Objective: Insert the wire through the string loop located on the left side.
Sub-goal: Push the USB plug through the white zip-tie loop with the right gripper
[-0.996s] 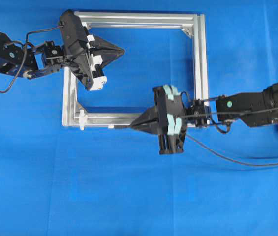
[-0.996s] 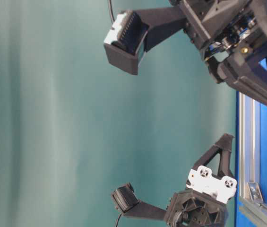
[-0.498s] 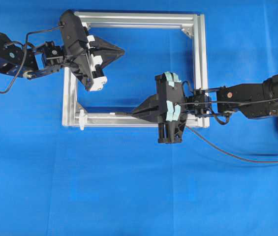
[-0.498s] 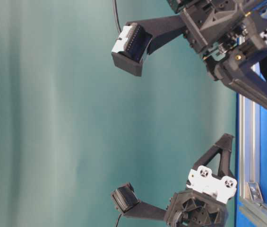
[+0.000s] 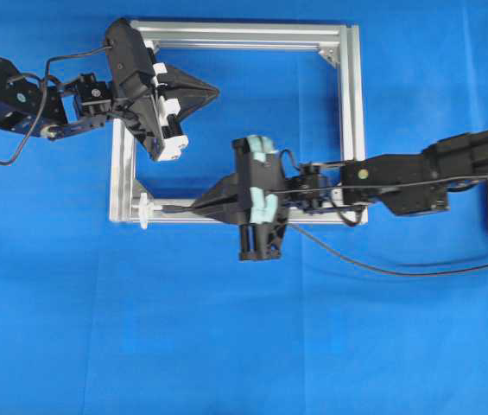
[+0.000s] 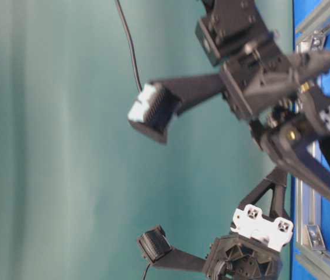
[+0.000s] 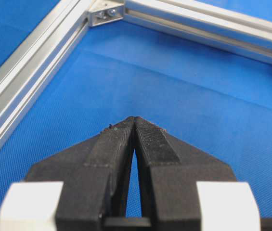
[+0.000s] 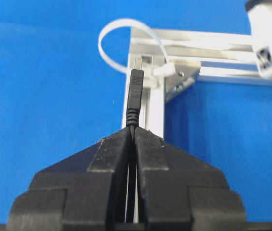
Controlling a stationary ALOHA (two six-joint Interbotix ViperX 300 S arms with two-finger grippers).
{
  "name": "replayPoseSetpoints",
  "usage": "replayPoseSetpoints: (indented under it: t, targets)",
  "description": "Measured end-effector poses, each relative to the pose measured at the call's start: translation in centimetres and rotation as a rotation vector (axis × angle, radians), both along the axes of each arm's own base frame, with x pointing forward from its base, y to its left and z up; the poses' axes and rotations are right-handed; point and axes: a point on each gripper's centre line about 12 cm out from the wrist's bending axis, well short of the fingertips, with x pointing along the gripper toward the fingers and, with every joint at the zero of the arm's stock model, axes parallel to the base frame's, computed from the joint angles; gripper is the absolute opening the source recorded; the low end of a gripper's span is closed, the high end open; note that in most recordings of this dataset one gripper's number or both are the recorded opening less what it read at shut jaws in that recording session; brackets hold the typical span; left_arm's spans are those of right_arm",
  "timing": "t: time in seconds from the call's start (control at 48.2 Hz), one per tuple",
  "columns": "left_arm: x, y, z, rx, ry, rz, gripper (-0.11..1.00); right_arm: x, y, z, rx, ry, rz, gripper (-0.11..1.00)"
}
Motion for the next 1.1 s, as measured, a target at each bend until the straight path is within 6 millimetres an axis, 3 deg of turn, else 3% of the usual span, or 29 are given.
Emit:
replayPoseSetpoints:
  t: [0.228, 1.1]
  targets:
    - [0.0, 0.0, 0.0, -0.001, 0.001, 0.0, 0.0, 1.3, 0.0, 0.0, -0.001, 0.006, -0.001, 0.01]
    - [0.0, -0.1, 0.0, -0.002, 0.002, -0.001, 0.0, 1.2, 0.0, -0.1, -0.002, 0.012, -0.001, 0.01]
